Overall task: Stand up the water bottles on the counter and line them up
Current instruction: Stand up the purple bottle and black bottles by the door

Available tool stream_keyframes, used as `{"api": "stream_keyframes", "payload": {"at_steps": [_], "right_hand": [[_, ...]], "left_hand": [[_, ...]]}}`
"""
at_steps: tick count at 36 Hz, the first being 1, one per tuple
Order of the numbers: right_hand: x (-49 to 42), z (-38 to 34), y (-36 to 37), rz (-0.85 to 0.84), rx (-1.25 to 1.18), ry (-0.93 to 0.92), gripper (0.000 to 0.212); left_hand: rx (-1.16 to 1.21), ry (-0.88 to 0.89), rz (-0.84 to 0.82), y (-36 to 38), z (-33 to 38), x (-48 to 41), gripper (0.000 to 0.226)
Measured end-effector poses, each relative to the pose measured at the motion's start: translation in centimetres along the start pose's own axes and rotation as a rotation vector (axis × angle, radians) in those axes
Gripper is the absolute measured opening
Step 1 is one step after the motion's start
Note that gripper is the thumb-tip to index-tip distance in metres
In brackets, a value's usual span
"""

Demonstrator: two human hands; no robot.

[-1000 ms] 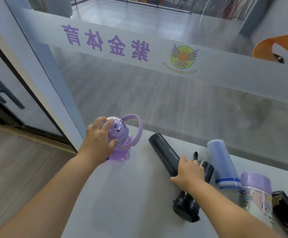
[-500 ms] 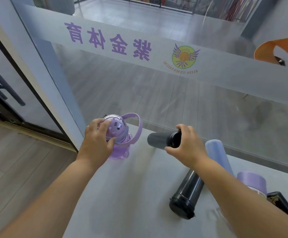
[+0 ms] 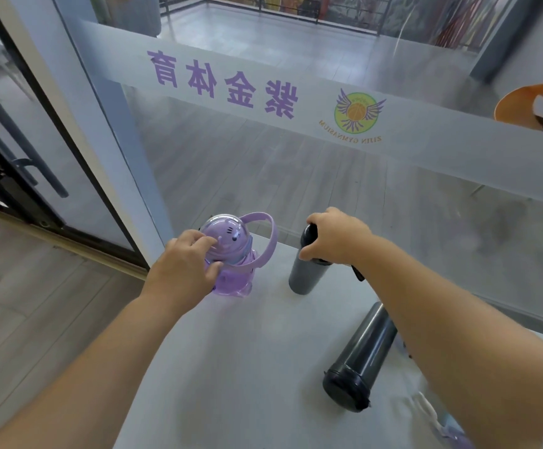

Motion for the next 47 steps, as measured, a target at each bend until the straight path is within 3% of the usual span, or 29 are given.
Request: {"api": "stream_keyframes", "payload": {"at_steps": [7, 16, 24, 43, 47], "right_hand": [[0.3, -0.4, 1.4, -0.050, -0.010, -0.010, 0.057], [1.5, -0.1, 1.5, 0.039, -0.107, -0.054, 0.090], [5.5, 3.1, 0.5, 0.278, -0.222, -0.015, 0.042], [19.9, 14.0, 12.4, 0.030, -0.263, 0.336, 0.032], [21.6, 16.4, 14.3, -0.001, -0.307, 0.444, 0.031]], "left_hand": [[-0.037, -0.018, -0.025, -0.1, -0.1, 0.9, 0.035], [-0.098, -0.051, -0.078, -0.1, 0.0, 2.0, 0.027], [-0.135, -0.033, -0.200, 2.2, 0.9, 3.3, 0.024], [-0.062, 0.045, -0.651, 14.1, 9.0, 8.9, 0.038], [0.035, 0.009, -0.703, 16.6, 11.2, 9.7, 0.054]]}}
Point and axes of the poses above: each hand's wrist, its own x-axis away from the middle knuckle, its own y-axis out of the palm, z = x × y, the point moved 5 cm from there along -x, towards the middle knuckle, and after that the axes turned 11 degrees about x, right-handed, at the moved point
